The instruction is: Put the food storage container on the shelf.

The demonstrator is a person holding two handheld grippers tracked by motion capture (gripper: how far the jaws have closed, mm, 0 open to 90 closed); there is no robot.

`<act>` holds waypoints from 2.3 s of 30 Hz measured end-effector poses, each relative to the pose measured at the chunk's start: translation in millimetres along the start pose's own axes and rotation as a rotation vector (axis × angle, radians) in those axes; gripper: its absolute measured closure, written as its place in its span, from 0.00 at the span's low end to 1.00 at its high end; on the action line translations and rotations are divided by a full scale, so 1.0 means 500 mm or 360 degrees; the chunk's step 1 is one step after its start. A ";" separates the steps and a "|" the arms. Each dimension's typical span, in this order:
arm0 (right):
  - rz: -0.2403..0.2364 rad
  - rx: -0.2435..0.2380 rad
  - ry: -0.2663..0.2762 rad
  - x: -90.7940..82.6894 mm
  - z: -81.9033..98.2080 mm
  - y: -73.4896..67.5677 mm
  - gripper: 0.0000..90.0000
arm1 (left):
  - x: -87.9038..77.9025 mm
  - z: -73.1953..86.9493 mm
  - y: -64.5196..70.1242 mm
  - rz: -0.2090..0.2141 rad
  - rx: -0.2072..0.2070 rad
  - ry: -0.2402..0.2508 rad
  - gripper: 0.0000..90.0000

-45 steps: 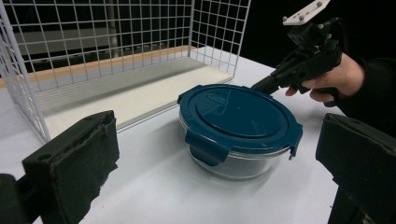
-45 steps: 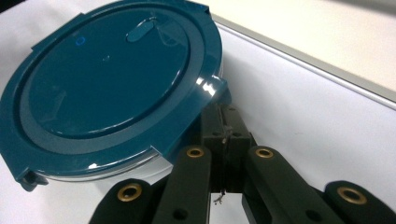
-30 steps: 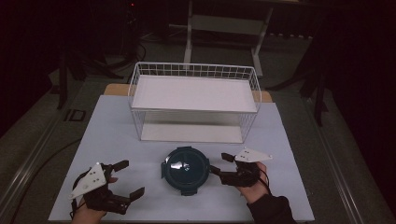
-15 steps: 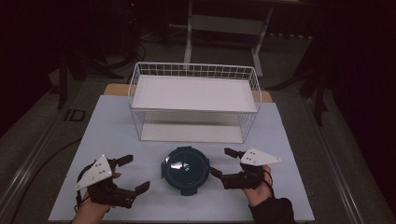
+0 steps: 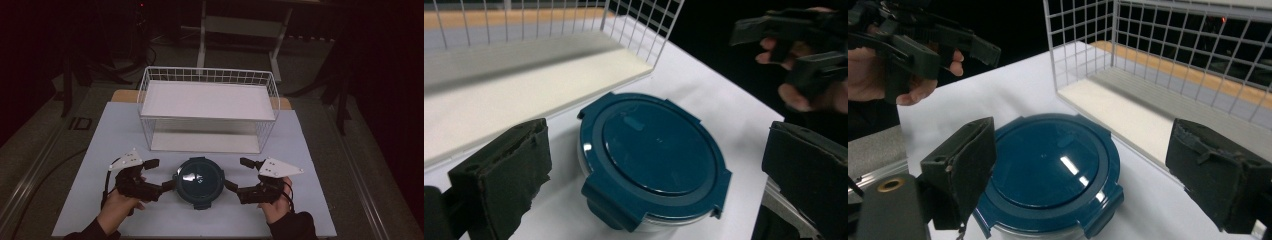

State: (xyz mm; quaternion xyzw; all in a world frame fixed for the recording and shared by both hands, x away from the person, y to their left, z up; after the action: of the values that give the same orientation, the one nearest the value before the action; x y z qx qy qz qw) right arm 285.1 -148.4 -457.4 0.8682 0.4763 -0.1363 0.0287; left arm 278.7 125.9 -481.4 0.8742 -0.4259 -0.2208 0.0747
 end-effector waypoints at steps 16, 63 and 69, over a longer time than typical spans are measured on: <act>0.0039 0.0036 -0.0091 0.025 0.023 -0.007 0.12 | 0.069 0.067 -0.060 0.0082 -0.0755 -0.0351 0.01; -0.0092 0.0602 -0.0393 0.051 0.113 0.019 0.48 | 0.049 0.108 -0.025 0.0271 -0.0783 -0.0482 0.62; -0.0140 0.0683 -0.0414 0.051 0.122 0.020 0.57 | 0.046 0.111 -0.022 0.0285 -0.0749 -0.0467 0.63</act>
State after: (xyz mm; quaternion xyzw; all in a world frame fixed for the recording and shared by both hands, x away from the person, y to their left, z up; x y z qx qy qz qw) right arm 293.6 -144.0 -523.7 0.8080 0.4660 -0.3460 -0.1011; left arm 273.7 118.1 -541.6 0.7505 -0.4448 -0.4301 0.2323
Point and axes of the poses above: each handheld gripper's, and its own axes: x roughly forward along the jaws, z roughly out of its underside, y roughly to its right, the point moved 6 cm from there along x, roughly forward along the jaws, and after that the axes turned 5 degrees about y, right-handed, at the moved point
